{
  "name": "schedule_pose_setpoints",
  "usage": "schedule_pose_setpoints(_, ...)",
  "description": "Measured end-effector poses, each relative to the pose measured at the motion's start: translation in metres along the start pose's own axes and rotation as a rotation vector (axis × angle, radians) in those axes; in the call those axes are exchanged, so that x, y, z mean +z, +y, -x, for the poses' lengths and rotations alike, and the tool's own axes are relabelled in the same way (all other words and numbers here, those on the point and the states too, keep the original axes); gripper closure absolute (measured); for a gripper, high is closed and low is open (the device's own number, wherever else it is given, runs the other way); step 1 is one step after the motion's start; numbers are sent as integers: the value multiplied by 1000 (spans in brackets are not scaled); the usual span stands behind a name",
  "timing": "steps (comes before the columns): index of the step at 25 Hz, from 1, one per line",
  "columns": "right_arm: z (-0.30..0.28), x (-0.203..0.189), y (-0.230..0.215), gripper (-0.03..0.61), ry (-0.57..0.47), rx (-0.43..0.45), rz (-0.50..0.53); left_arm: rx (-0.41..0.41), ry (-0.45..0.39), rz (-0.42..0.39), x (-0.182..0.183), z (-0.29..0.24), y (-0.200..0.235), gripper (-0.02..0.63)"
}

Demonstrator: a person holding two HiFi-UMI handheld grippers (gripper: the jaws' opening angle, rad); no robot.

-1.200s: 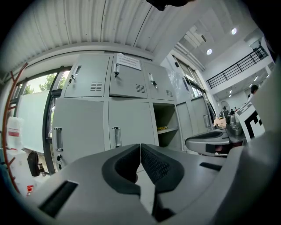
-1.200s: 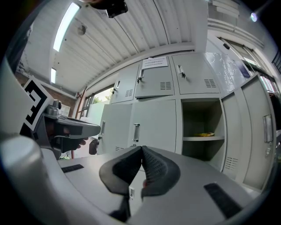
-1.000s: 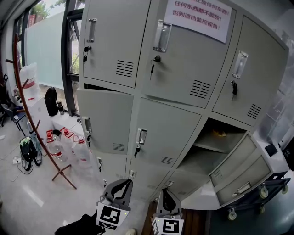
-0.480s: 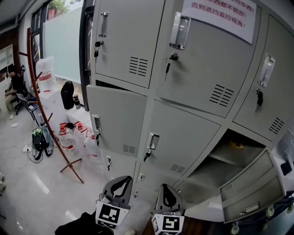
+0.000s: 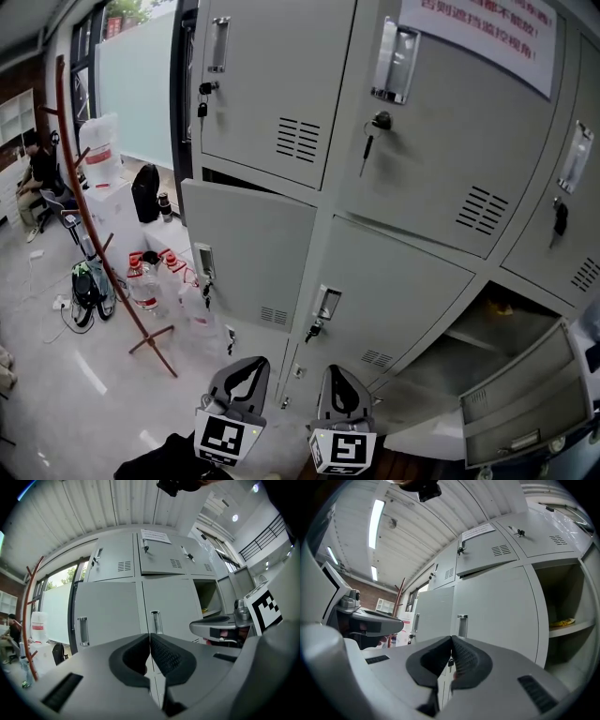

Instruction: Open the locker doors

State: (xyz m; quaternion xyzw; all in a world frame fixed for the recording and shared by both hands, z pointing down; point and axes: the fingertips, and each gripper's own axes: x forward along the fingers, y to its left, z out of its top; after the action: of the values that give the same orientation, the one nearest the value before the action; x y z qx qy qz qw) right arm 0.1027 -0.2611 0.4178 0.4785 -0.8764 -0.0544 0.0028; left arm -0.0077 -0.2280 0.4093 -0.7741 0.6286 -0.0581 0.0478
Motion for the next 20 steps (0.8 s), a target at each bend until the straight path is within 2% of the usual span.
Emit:
schedule_pose_setpoints(9, -66, 10, -3, 556, -11, -104, 2, -86, -19, -9, 2, -45, 51, 589)
schedule_pose_setpoints(10, -75, 11, -4, 522, -11, -113, 2, -97, -21, -8, 2, -51, 57, 589)
schedule_pose_setpoints(16, -115, 13, -3, 428, 6, -156, 5, -160, -26, 4, -2, -77, 86, 589)
schedule_pose_setpoints(20, -136, 9, 0, 397, 38, -176, 16, -198, -27, 12, -5, -88, 99, 589)
